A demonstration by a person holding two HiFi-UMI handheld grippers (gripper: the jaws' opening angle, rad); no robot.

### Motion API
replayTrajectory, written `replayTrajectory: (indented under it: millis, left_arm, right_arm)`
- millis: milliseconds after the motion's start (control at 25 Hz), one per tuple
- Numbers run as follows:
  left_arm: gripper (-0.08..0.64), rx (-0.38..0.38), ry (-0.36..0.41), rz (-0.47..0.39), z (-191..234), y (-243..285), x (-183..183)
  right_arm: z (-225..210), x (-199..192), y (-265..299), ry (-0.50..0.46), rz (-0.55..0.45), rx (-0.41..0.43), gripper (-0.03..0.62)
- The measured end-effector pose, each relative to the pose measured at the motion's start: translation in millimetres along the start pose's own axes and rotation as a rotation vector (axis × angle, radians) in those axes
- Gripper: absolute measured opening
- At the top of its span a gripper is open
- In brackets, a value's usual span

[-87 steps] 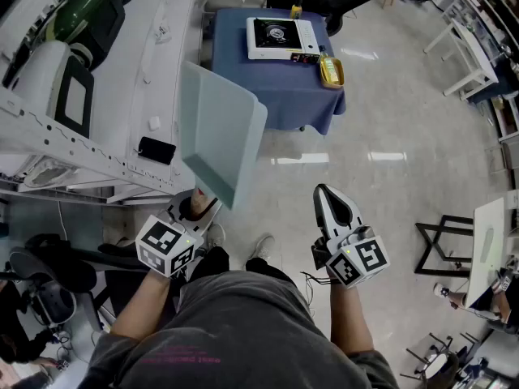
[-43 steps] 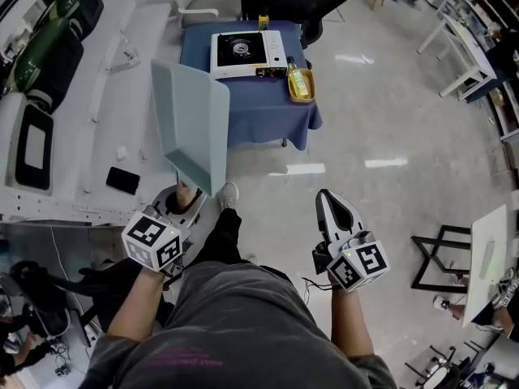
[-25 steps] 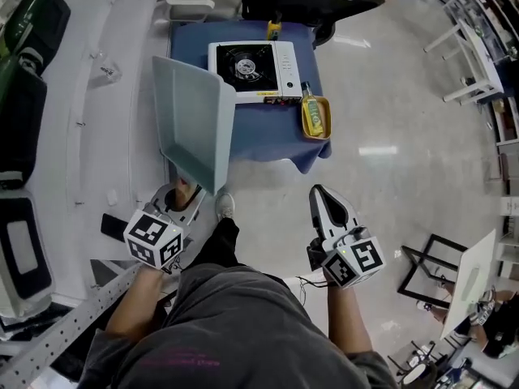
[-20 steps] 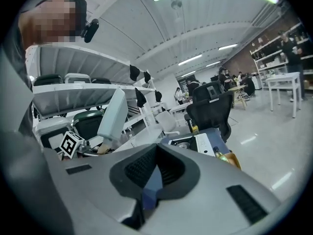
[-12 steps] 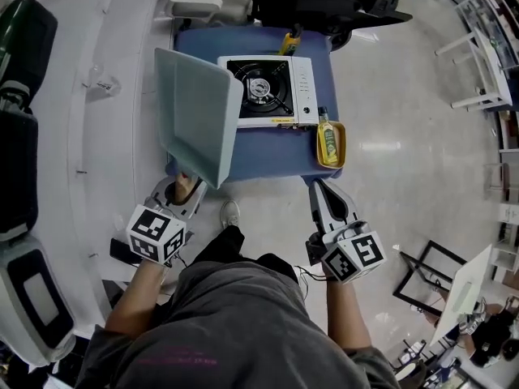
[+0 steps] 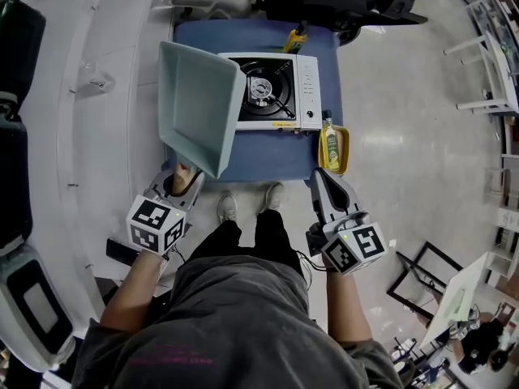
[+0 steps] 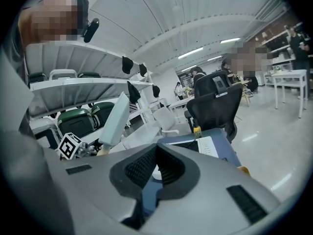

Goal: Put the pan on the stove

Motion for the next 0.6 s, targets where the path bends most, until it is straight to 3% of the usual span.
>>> replayTrajectory:
  millis: [600]
  left_arm:
    - [0.06,0.178,-0.101,0.132,3,98,5]
  right_arm:
    - [-100,14,60,0.005,0.078,0.137,-0.017]
Point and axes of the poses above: the fingertips, and each gripper's own axes: y forward along the fingers, z to its left, x out of its top, the point moved 1 cm from there along -y, backward along the fingers
